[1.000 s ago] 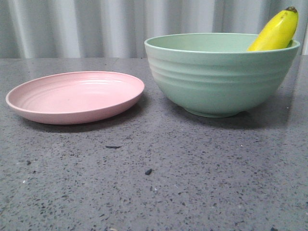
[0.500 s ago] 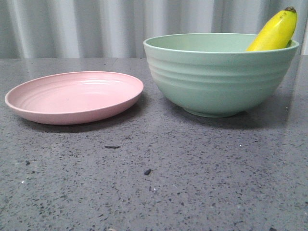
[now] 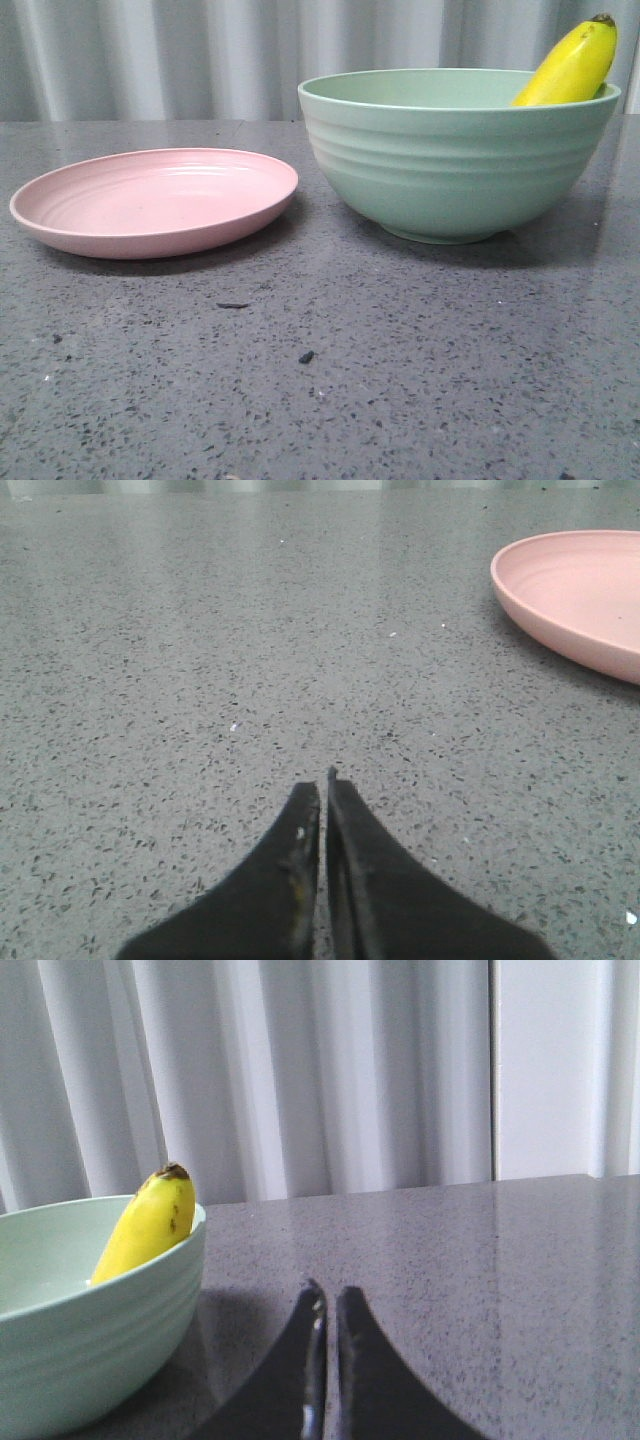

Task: Transfer banana from pink plate to green bowl

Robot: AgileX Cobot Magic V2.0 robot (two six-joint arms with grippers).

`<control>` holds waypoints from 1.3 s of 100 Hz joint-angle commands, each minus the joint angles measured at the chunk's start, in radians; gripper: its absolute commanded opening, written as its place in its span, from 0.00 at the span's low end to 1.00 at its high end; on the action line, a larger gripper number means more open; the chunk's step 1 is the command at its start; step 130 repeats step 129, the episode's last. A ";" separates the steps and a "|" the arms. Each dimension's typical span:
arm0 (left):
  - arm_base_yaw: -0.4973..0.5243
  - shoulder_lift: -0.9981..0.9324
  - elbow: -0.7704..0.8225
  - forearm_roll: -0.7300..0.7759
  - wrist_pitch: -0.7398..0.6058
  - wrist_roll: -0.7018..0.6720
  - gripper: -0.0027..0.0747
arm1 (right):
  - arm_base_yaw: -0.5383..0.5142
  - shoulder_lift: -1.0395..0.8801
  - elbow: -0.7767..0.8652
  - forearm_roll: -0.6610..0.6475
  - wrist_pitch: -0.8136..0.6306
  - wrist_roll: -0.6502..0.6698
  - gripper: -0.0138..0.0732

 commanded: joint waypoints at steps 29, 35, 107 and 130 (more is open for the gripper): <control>0.003 -0.030 0.010 -0.002 -0.068 -0.012 0.01 | -0.029 -0.035 0.023 -0.045 0.238 0.032 0.09; 0.003 -0.030 0.010 -0.002 -0.068 -0.012 0.01 | -0.029 -0.035 0.023 -0.037 0.286 0.011 0.09; 0.003 -0.030 0.010 -0.002 -0.068 -0.012 0.01 | -0.029 -0.035 0.023 0.053 0.413 -0.102 0.09; 0.003 -0.030 0.010 -0.002 -0.068 -0.012 0.01 | -0.029 -0.035 0.023 0.053 0.413 -0.102 0.09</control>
